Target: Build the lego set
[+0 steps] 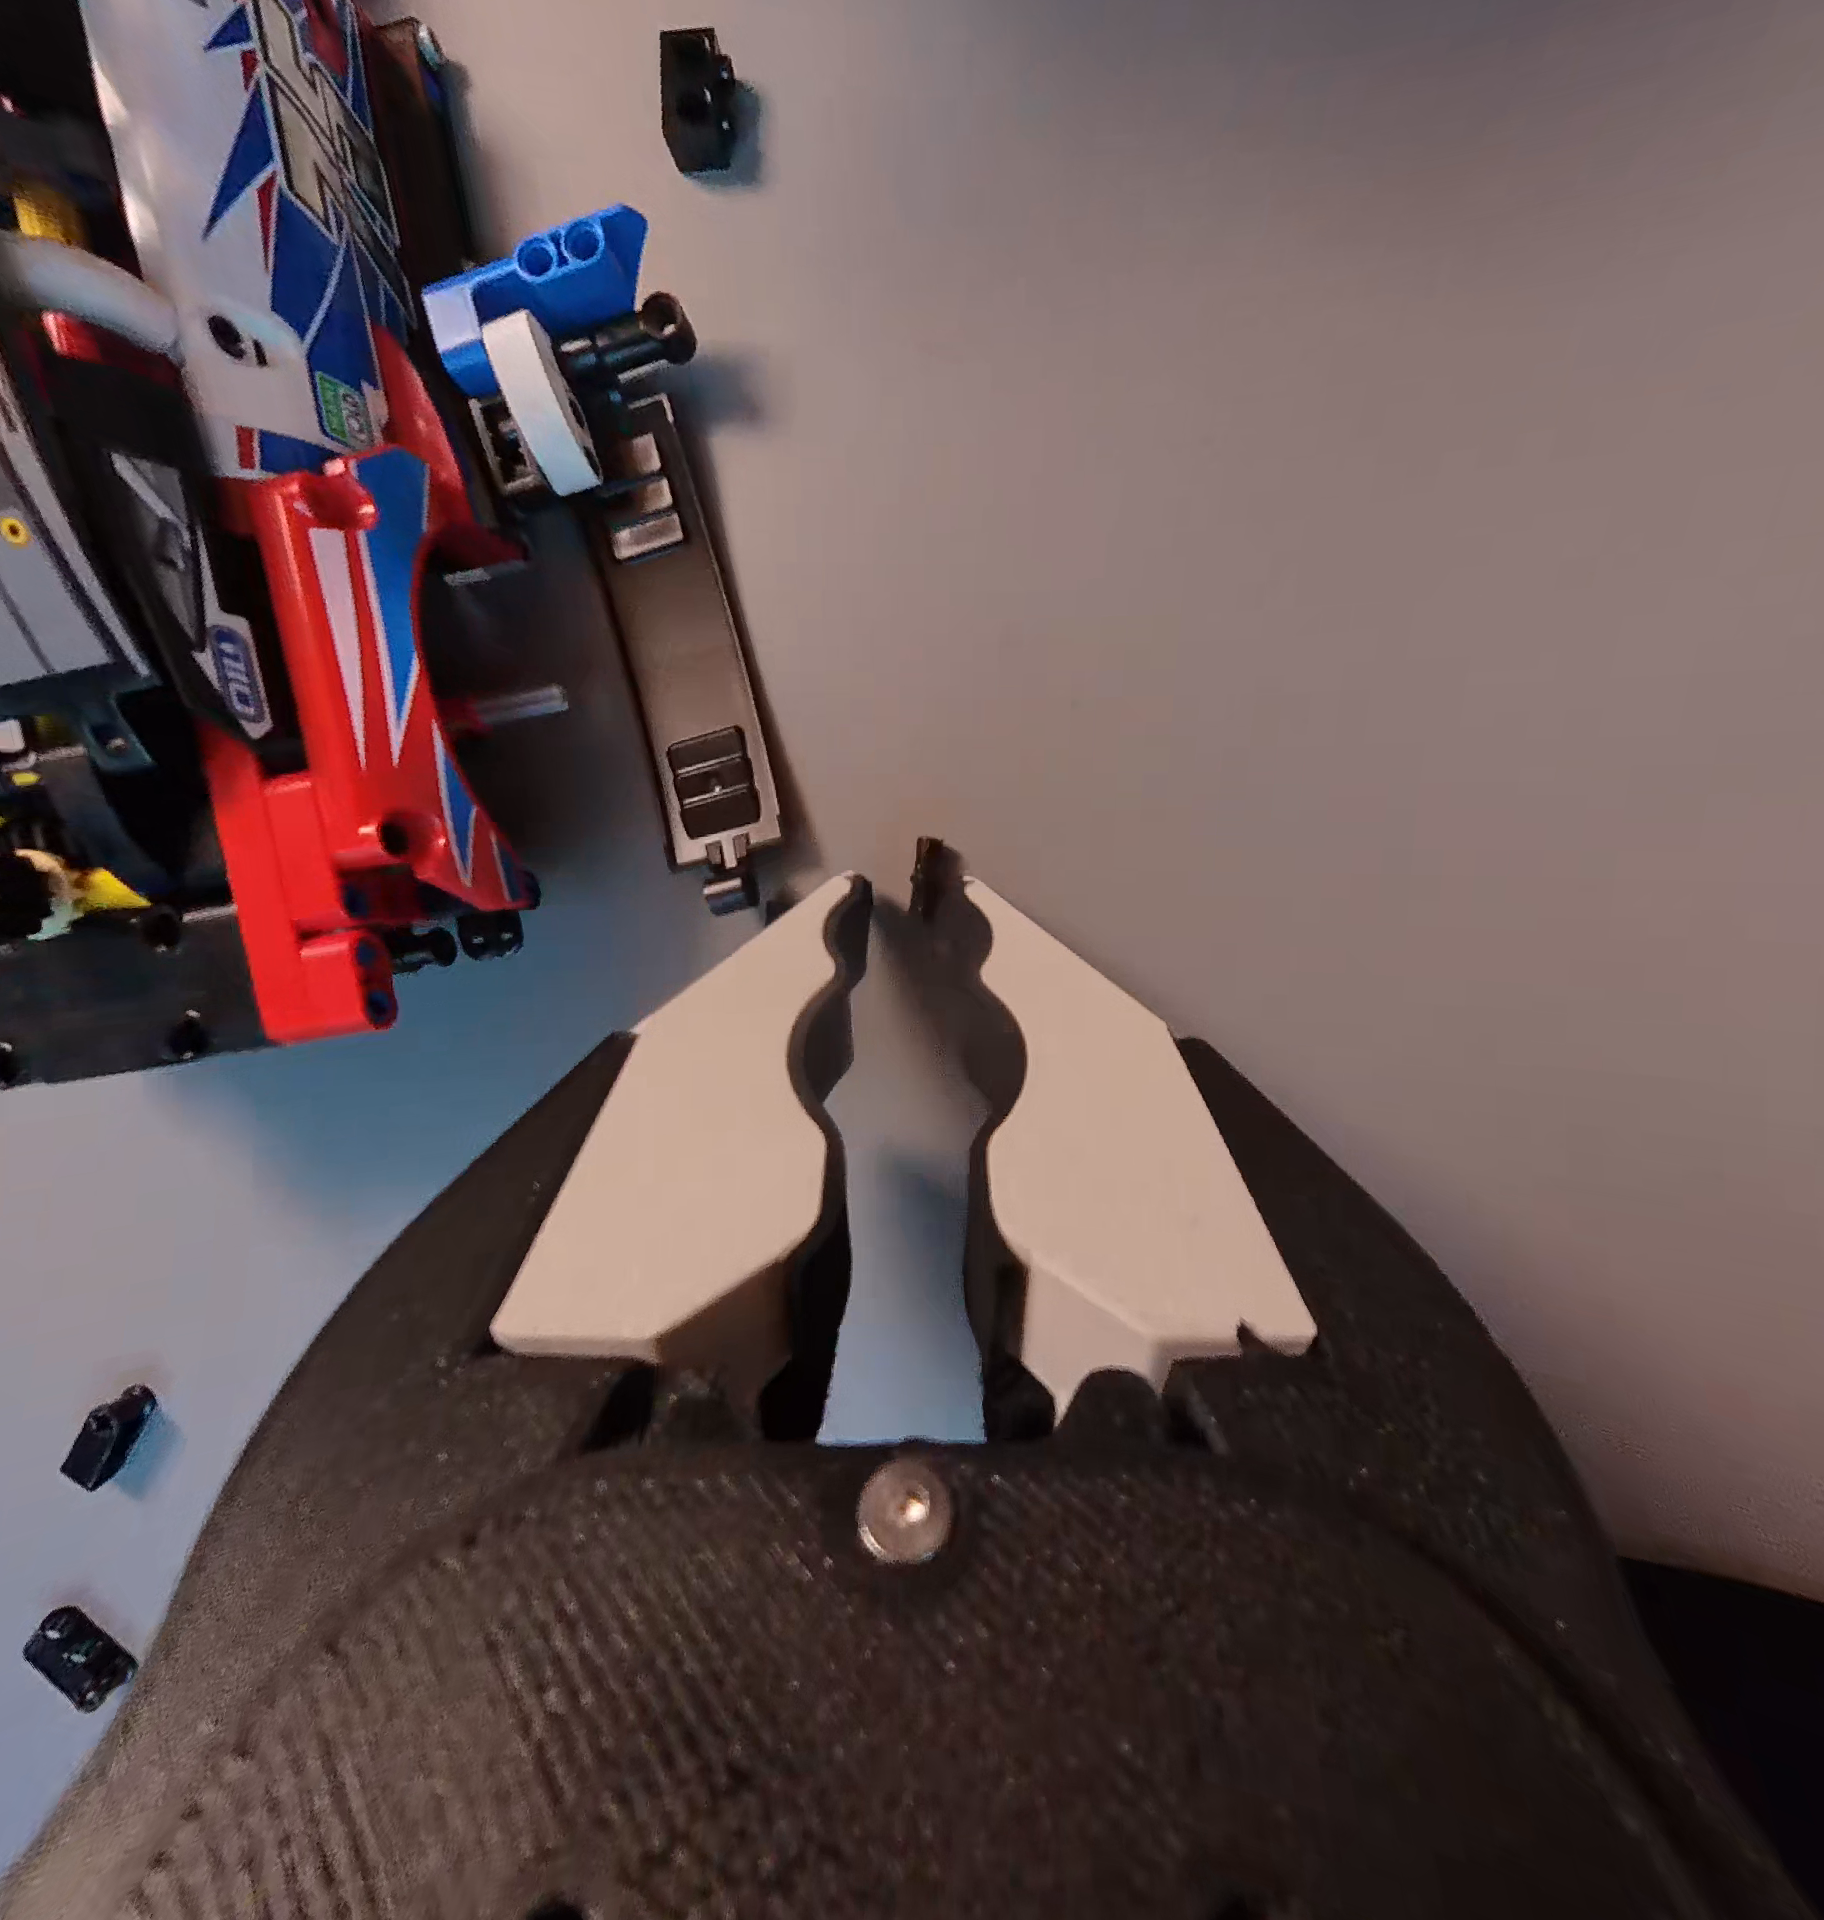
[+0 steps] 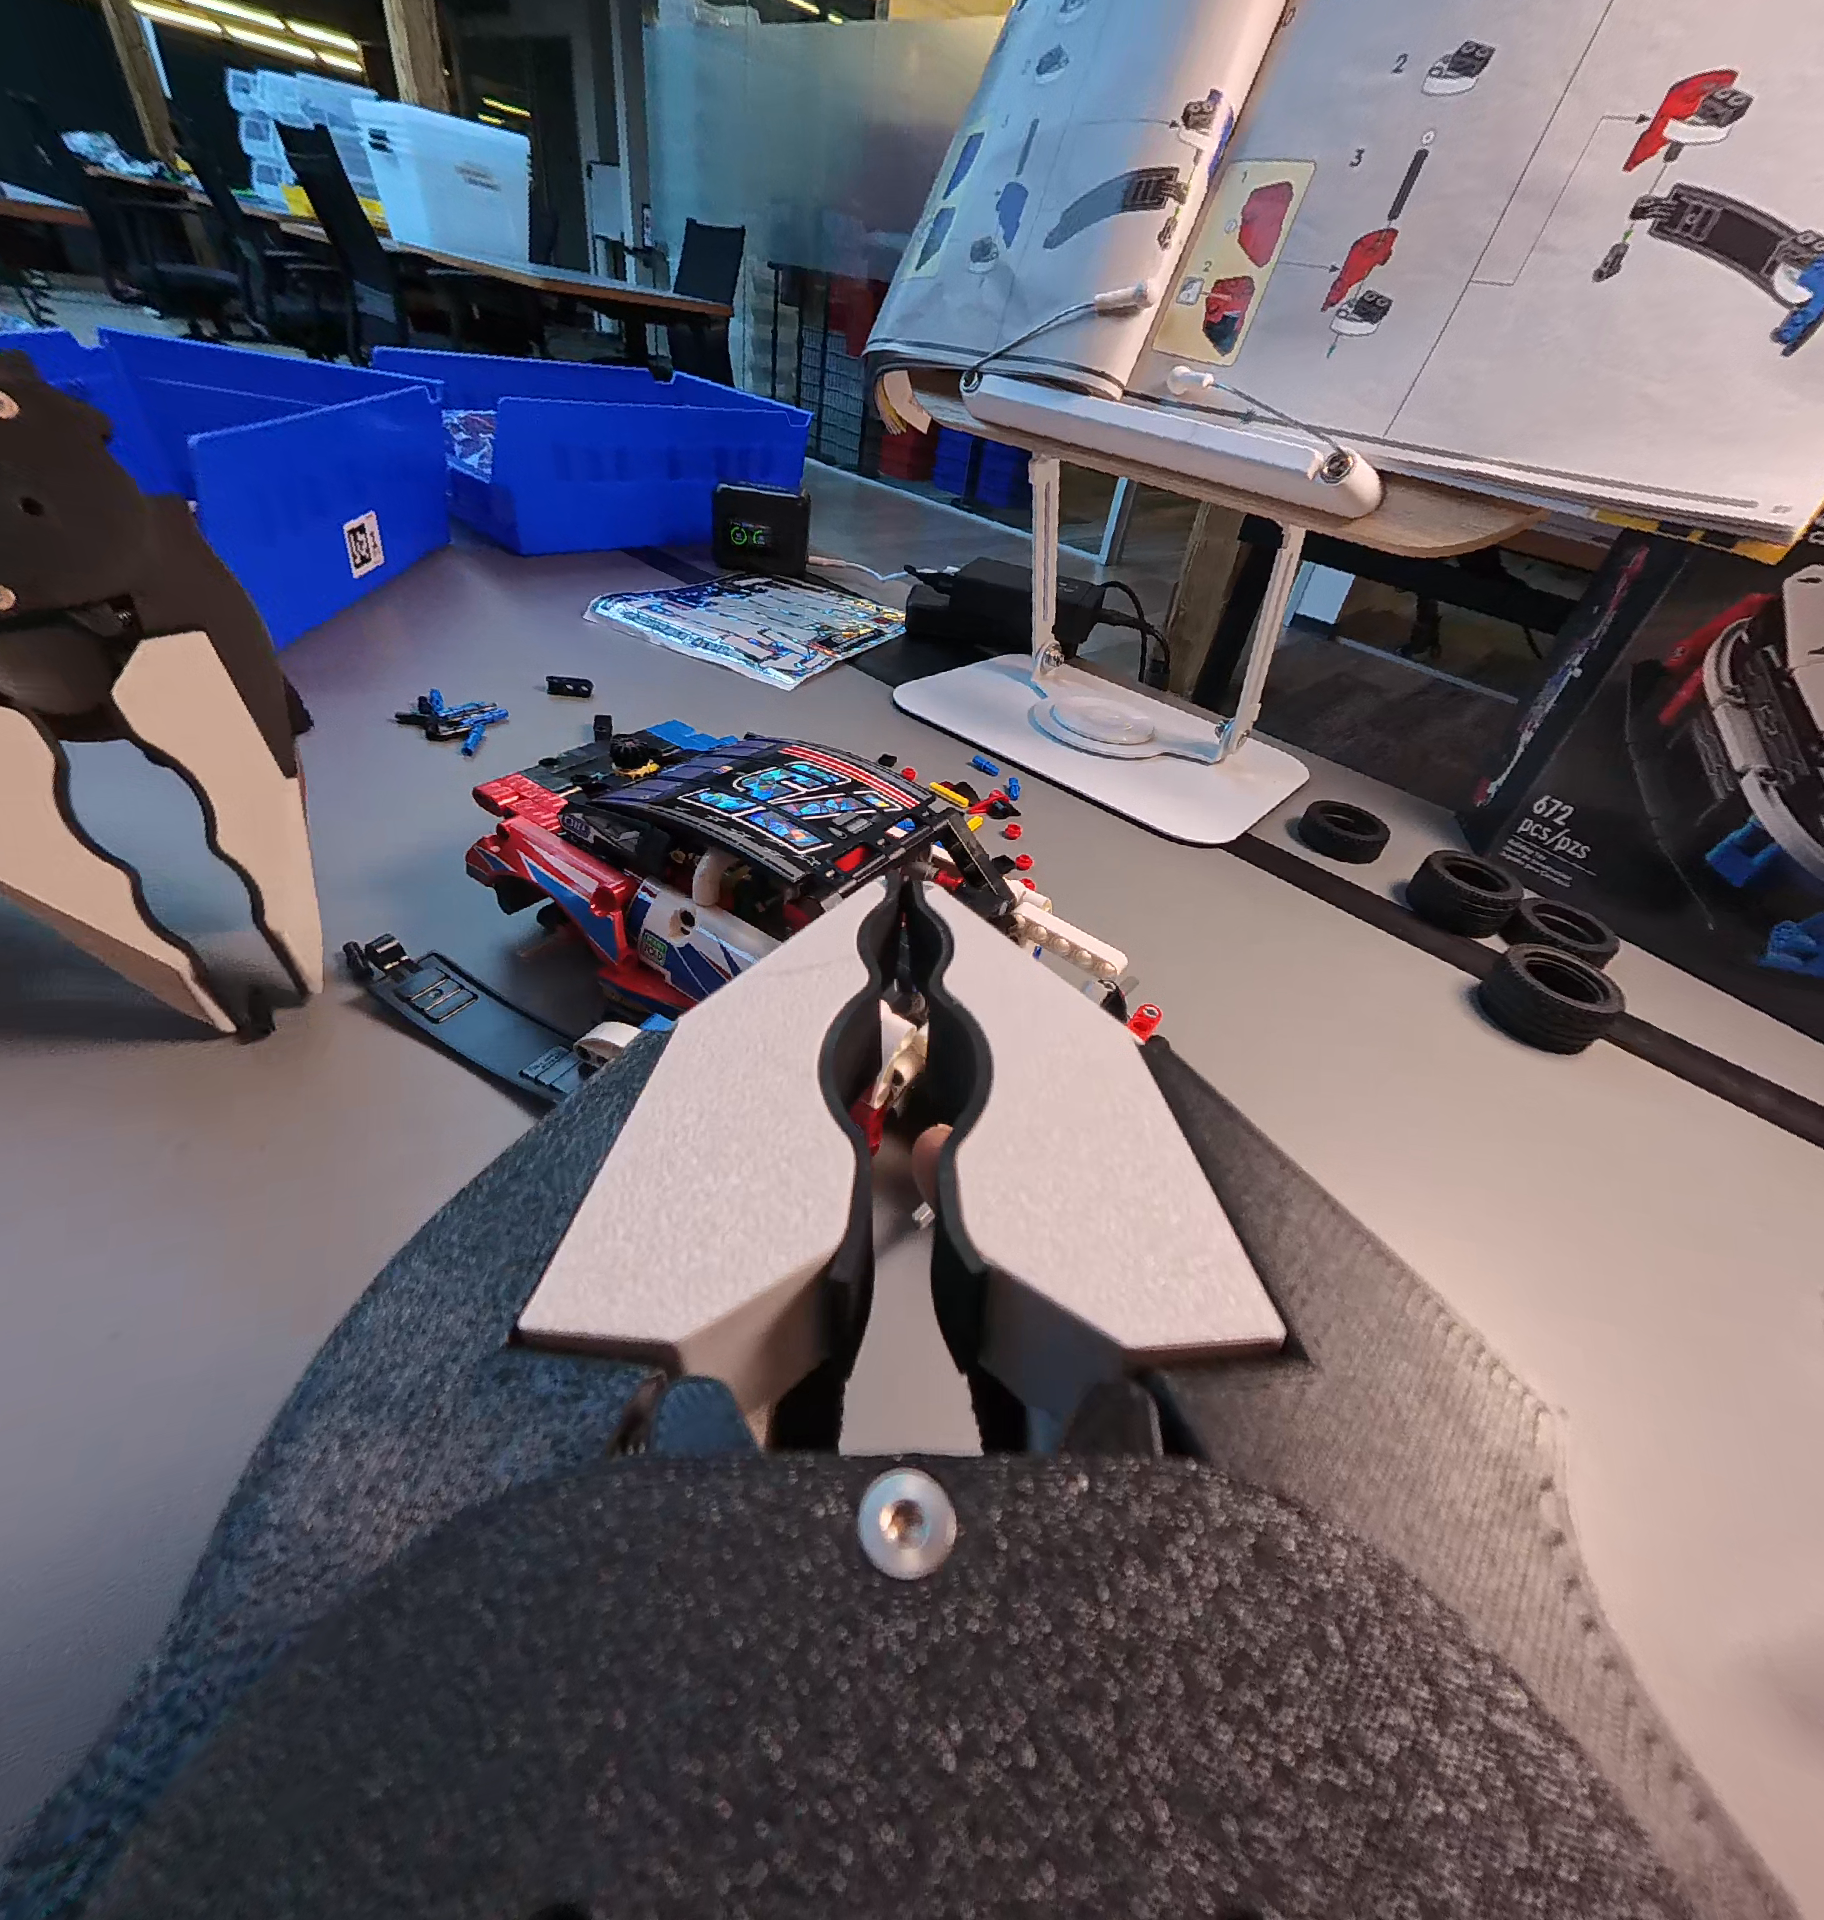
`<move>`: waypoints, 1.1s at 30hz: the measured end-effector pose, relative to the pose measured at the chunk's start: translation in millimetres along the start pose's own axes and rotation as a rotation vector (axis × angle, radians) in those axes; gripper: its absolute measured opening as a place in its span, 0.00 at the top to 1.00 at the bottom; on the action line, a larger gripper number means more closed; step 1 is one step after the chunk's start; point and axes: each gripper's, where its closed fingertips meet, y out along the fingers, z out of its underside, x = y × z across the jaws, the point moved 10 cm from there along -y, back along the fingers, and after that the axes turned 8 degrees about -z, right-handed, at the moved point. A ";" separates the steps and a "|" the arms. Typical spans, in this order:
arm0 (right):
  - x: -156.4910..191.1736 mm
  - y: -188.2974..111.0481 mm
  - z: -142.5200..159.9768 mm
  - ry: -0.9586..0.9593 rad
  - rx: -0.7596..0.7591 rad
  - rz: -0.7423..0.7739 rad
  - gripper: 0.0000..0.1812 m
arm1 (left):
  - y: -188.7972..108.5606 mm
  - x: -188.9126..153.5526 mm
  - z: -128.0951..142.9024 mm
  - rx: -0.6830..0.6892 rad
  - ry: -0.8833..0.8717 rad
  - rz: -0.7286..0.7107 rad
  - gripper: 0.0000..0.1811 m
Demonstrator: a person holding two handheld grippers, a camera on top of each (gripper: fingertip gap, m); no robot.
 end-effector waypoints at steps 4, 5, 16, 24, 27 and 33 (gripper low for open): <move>3.4 2.7 2.3 -0.015 0.027 -0.022 1.00 | -9.8 5.9 9.1 -0.059 -0.096 -0.005 0.89; 4.8 3.7 3.1 -0.017 0.035 -0.037 1.00 | -12.7 9.3 12.3 -0.077 -0.133 -0.014 0.87; 22.5 23.2 17.3 -0.044 0.208 -0.184 1.00 | -0.6 20.0 33.5 -0.157 -0.269 0.002 0.95; 31.6 68.6 20.8 -0.160 0.404 -0.161 1.00 | -4.1 10.8 34.8 -0.224 -0.205 0.069 0.99; 26.6 80.4 19.5 -0.142 0.416 -0.127 1.00 | -8.1 13.3 39.5 -0.252 -0.245 0.058 0.94; 15.5 96.2 14.5 -0.109 0.396 -0.128 1.00 | -14.8 20.3 48.4 -0.284 -0.308 -0.004 0.89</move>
